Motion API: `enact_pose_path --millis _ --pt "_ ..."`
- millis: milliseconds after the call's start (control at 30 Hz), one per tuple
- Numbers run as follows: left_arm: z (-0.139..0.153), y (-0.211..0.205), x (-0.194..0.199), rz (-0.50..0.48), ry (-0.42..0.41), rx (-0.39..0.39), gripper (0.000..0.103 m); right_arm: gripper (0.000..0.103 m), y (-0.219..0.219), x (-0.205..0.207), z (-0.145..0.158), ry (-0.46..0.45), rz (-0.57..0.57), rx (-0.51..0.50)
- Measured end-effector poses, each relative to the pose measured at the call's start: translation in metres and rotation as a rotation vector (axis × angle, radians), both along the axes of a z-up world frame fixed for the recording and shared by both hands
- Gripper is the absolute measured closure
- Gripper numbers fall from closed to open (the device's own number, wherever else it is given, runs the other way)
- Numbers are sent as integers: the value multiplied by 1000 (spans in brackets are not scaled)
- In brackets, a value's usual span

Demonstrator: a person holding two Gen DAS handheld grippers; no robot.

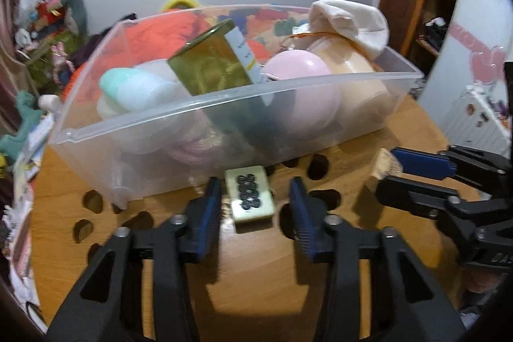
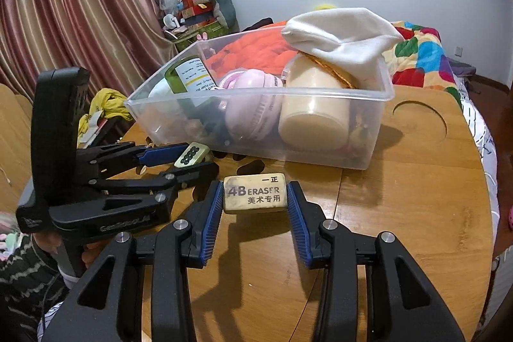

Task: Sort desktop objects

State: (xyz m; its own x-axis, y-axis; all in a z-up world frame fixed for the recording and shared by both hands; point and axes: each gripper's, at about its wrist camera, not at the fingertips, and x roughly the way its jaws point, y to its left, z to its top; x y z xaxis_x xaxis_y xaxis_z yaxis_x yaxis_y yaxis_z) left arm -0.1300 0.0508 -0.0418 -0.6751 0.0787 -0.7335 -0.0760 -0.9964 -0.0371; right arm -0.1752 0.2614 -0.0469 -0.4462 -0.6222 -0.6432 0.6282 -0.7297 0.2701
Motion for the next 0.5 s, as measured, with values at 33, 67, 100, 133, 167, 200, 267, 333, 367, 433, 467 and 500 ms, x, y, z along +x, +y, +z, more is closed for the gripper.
enact_pose_path --millis 33,67,100,133,167,200,267,333,367,433,467,500 --pt "-1 1 2 11 5 -16 73 66 0 0 -1 -2 -4 -1" --pt "-1 0 3 16 9 -19 78 66 1 -1 -1 -4 -5 -2" --pt "-1 -1 4 18 10 -18 79 66 1 -1 -2 -6 -6 -3" --pt "-1 -3 5 18 8 -12 79 66 2 -1 -3 -8 -9 -3" --pt "-1 -4 6 16 6 0 79 66 3 -1 -2 -7 -11 -4" --pt "-1 -6 8 10 3 11 79 66 4 -1 -2 -6 -13 -4" --pt "2 -7 12 4 11 23 79 66 3 -2 -1 -1 -17 -3" --pt "7 -6 14 -6 25 37 79 66 2 -2 2 8 -22 3" --pt "10 -6 16 -11 31 48 79 66 1 -1 4 15 -26 7" --pt "18 -8 20 -21 51 75 79 66 0 -1 9 24 -32 11" --pt "21 -9 21 -28 59 84 79 66 0 -1 11 29 -36 11" --pt "24 -11 23 -33 72 95 79 66 -1 -1 14 34 -38 12"
